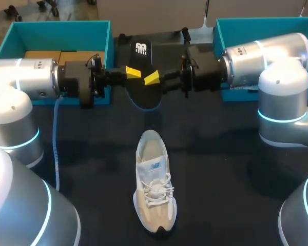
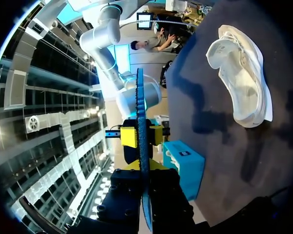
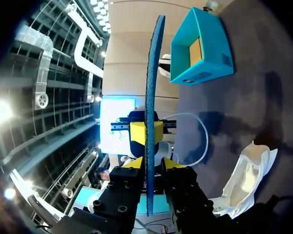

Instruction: Take the shoe out of the shoebox, open the shoe tongue, remove and reinsert the insole, then place the shoe into the shoebox

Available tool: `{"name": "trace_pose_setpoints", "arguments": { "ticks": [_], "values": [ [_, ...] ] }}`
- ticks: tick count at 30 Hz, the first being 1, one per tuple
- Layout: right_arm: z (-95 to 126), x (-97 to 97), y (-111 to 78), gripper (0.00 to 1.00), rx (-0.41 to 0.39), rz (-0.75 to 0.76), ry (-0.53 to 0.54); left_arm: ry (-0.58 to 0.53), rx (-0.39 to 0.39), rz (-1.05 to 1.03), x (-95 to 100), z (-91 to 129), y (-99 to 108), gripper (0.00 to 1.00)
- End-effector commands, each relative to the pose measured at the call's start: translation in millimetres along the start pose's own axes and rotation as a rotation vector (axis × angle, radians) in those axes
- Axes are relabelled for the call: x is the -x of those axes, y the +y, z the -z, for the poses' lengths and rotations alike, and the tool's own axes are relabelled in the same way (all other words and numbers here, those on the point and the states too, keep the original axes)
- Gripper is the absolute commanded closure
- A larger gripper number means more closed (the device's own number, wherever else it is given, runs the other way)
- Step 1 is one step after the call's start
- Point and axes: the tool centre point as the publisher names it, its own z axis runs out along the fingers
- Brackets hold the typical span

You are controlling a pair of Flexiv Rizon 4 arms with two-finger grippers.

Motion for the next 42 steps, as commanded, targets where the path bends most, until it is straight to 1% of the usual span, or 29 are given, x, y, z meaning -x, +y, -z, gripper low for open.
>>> {"name": "trace_pose_setpoints", "arguments": {
  "ticks": [1, 13, 20, 22, 23, 26, 28, 32, 33, 34, 38, 39, 42],
  "values": [
    [-2.2, -0.6, 1.3, 0.84, -0.003, -0.002, -0.004, -0.003, -0.005, -0.003, -1.4, -0.5, 1.2, 1.0],
    [-4.5, -1.2, 2.2, 0.78, -0.009, 0.001, -0.001, -0.002, -0.007, -0.006, -2.1, 0.2, 3.4, 1.0],
    [-5.1, -1.4, 3.1, 0.83, -0.013, 0.002, 0.0, -0.003, -0.006, -0.007, -2.5, -0.2, 4.0, 1.0],
    [-5.1, -1.3, 3.3, 0.87, -0.014, 0.002, 0.001, -0.003, -0.005, -0.007, -2.6, -0.3, 4.3, 1.0],
    [-5.0, -1.2, 3.5, 0.91, -0.014, 0.002, 0.001, -0.003, -0.005, -0.007, -2.6, -0.3, 4.4, 1.0],
    [-4.9, -1.1, 3.6, 0.95, -0.014, 0.002, 0.001, -0.003, -0.006, -0.007, -2.6, -0.6, 4.6, 1.0],
    [-4.3, -1.1, 3.8, 1.0, -0.012, 0.003, 0.001, -0.002, -0.007, -0.007, -2.6, -1.5, 4.7, 1.0],
    [-3.6, -0.5, 3.8, 1.0, -0.009, 0.006, 0.003, 0.006, -0.011, -0.011, -2.8, -3.0, 3.6, 0.99],
    [-3.2, 0.0, 3.7, 1.0, -0.008, 0.009, 0.007, 0.008, -0.02, -0.007, -2.1, -3.1, 2.4, 0.55],
    [-2.6, 0.7, 3.5, 1.0, -0.007, 0.01, 0.01, 0.007, -0.034, -0.014, 0.0, -2.0, -0.2, 0.0],
    [1.3, 4.1, 1.9, 1.0, -0.005, 0.036, 0.02, 0.009, -0.048, -0.02, 7.5, 6.8, -12.0, 0.0],
    [3.0, 5.4, 1.3, 1.0, 0.001, 0.049, 0.021, 0.015, -0.027, -0.007, 8.5, 11.2, -14.8, 0.0],
    [8.9, 10.2, 0.2, 1.0, 0.008, 0.098, 0.027, 0.016, -0.009, 0.059, 8.6, 24.9, -21.9, 0.0]
  ]
}}
